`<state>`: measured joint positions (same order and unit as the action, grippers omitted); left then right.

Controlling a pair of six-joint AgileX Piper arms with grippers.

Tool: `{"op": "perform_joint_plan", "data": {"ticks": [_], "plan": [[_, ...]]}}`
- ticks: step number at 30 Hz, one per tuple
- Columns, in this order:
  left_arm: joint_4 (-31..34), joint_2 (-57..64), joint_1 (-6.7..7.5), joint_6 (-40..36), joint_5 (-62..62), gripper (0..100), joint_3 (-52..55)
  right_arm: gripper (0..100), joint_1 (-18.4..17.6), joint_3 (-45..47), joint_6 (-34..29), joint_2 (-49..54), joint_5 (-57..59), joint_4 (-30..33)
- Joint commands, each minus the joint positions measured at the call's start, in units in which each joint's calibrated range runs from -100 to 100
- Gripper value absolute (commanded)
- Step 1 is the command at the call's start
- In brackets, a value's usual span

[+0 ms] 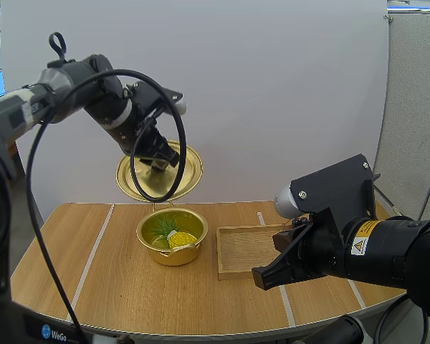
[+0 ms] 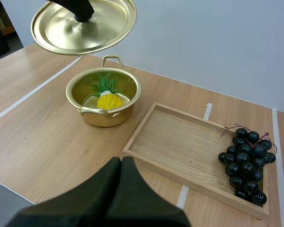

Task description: Open the pot, put the pineapple inside, and close it

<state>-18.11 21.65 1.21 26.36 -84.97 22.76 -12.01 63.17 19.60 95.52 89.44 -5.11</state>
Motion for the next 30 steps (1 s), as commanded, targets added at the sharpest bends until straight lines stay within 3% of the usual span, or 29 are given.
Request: {"op": "perform_joint_plan", "data": {"ticks": [1,7,18,30], "plan": [[-2.64,-5.49,0.0,0.28,1.98,0,0.38,0,0.19,0.14,0.5,0.4,-1.5,0.37],[-6.86,-11.61,0.0,2.96,2.19,0,0.8,0,0.19,0.14,0.5,0.4,-1.5,0.37],[-6.86,-14.8,0.0,8.3,18.12,0,9.31,0,0.19,0.14,0.5,0.4,-1.5,0.73],[-6.86,-17.97,0.0,9.26,20.72,0,11.05,0,0.19,0.14,0.5,0.4,-1.5,0.73]]}}
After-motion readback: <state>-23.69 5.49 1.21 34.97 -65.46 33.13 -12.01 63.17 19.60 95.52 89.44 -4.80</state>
